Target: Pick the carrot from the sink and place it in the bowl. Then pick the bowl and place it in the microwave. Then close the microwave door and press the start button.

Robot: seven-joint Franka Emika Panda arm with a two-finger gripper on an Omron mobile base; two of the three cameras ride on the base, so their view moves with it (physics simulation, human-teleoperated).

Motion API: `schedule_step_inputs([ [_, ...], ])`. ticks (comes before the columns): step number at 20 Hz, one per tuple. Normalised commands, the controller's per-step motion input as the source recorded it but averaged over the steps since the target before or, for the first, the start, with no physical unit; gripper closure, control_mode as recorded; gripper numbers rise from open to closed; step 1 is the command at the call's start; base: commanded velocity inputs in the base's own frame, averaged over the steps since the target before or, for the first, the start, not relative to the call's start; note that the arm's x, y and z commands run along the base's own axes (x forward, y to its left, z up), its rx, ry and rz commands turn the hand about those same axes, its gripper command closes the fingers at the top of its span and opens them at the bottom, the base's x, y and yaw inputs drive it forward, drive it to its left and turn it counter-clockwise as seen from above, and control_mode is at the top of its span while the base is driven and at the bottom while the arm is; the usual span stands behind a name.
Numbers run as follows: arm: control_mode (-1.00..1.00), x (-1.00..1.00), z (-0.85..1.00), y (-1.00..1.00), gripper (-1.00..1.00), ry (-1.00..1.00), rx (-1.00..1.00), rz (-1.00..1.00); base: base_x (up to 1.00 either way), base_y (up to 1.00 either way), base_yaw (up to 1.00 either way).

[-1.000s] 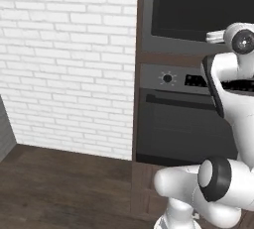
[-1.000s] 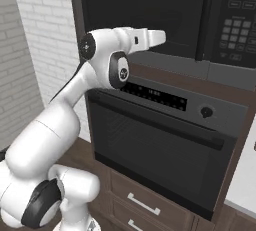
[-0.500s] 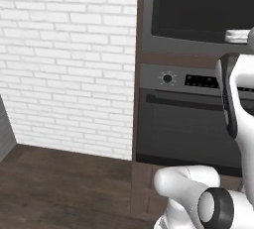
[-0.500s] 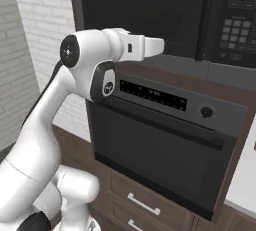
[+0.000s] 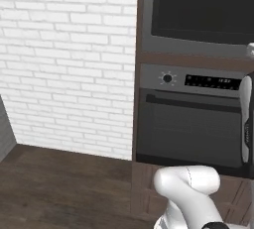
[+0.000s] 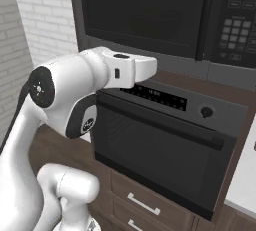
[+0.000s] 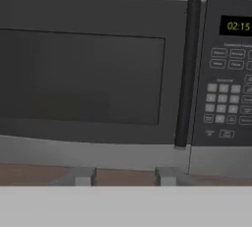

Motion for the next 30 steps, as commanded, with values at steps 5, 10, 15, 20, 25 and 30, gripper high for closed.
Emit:
schedule_step_inputs([
  [5,-1.0,-0.26,-0.05,-0.17,1.0,-0.06,0.0,0.04,0.0,0.0,0.0],
  [10,-1.0,0.0,0.0,-0.2,1.0,0.03,0.0,0.0,0.0,0.0,0.0],
  [15,-1.0,0.08,0.0,-0.33,1.0,0.06,0.0,0.0,0.0,0.0,0.0],
  [20,-1.0,0.07,0.0,-0.37,1.0,0.0,0.0,0.0,0.0,0.0,0.0],
  [25,-1.0,0.12,0.0,-0.4,1.0,0.0,0.02,0.0,0.0,0.0,0.0],
  [30,-1.0,0.32,0.0,-0.32,1.0,0.0,0.16,0.0,0.0,0.0,0.0],
])
